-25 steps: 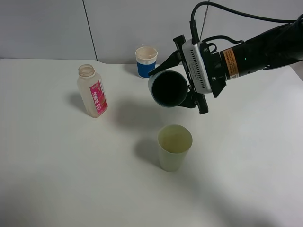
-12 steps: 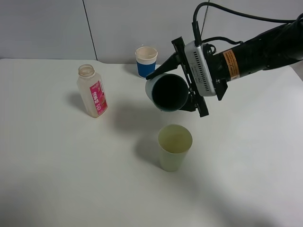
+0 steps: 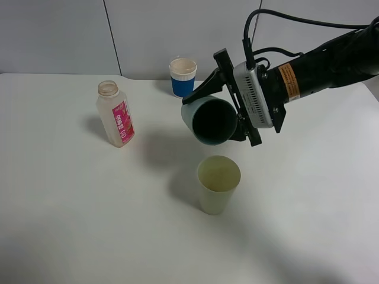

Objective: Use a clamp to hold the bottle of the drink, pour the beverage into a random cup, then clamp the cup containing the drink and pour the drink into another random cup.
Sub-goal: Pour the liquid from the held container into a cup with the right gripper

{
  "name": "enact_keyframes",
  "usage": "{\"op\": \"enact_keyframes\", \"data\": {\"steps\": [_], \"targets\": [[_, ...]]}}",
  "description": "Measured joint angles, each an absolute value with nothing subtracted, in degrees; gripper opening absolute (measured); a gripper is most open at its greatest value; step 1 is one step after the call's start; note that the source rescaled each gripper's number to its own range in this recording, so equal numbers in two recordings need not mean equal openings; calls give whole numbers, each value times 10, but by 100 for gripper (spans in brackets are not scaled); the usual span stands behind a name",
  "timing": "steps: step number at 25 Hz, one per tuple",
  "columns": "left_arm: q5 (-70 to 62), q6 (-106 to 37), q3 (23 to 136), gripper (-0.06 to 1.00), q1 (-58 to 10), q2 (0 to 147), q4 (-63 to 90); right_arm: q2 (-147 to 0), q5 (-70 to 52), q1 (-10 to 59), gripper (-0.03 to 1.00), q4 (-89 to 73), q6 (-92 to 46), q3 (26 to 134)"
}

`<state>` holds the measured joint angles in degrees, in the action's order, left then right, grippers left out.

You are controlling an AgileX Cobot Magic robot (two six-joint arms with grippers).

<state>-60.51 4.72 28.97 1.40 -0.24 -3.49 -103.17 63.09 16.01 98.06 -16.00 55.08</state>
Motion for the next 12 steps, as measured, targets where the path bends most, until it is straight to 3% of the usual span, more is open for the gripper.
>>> {"op": "enact_keyframes", "data": {"steps": [12], "targets": [[-605,47,290,100,14,-2,-35,-1032,618,173,0,980,-218,551]]}}
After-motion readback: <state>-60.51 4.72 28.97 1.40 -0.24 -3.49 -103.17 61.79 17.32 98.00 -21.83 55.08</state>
